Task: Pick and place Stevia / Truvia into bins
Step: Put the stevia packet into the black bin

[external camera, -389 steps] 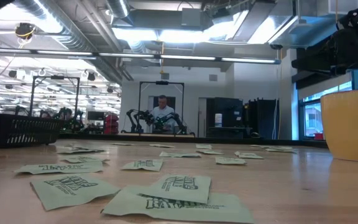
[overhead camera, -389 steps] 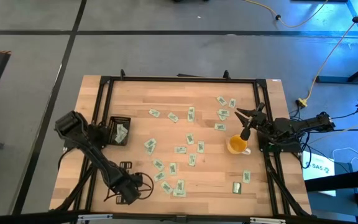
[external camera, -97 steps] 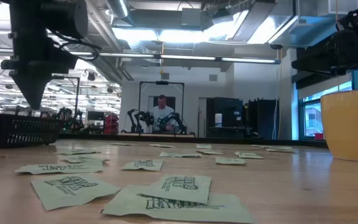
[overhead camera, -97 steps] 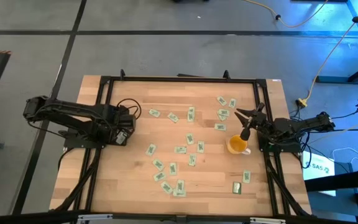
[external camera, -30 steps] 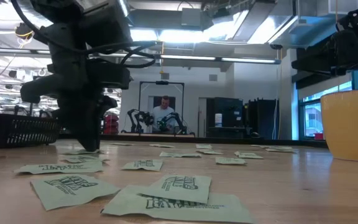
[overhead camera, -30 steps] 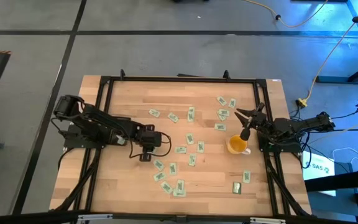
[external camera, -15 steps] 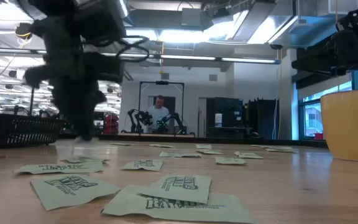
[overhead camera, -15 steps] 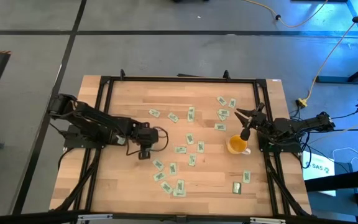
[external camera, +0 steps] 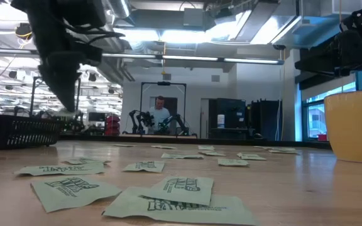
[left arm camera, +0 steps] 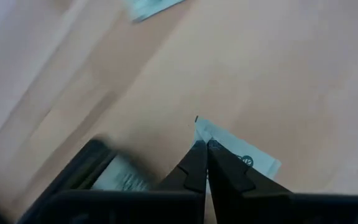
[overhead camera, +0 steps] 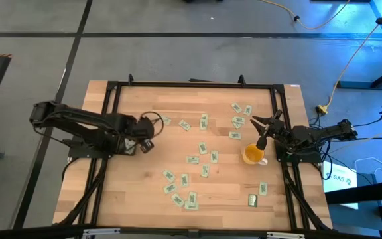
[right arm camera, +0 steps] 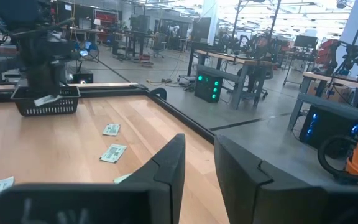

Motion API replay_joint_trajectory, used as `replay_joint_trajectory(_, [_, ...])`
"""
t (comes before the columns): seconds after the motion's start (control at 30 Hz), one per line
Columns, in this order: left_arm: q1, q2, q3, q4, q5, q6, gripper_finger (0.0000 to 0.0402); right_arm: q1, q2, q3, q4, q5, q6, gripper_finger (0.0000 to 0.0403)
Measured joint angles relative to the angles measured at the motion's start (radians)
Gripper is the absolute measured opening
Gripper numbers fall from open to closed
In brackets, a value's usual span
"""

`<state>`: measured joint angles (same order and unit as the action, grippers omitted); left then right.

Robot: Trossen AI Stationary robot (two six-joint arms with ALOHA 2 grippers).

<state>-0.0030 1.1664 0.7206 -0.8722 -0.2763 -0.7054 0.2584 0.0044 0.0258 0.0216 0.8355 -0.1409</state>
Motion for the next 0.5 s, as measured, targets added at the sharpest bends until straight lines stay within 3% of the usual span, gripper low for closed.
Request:
replay_joint_trajectory(0.27, [0.018, -0.056, 0.001, -0.167, -0.078, -0.257, 0.0006, 0.0, 0.0, 0.0, 0.0, 0.0, -0.002, 0.009])
replay_joint_trajectory(0.5, [0.043, -0.058, -0.003, -0.262, -0.08, -0.434, 0.0006, 0.0, 0.0, 0.0, 0.0, 0.0, -0.003, 0.009])
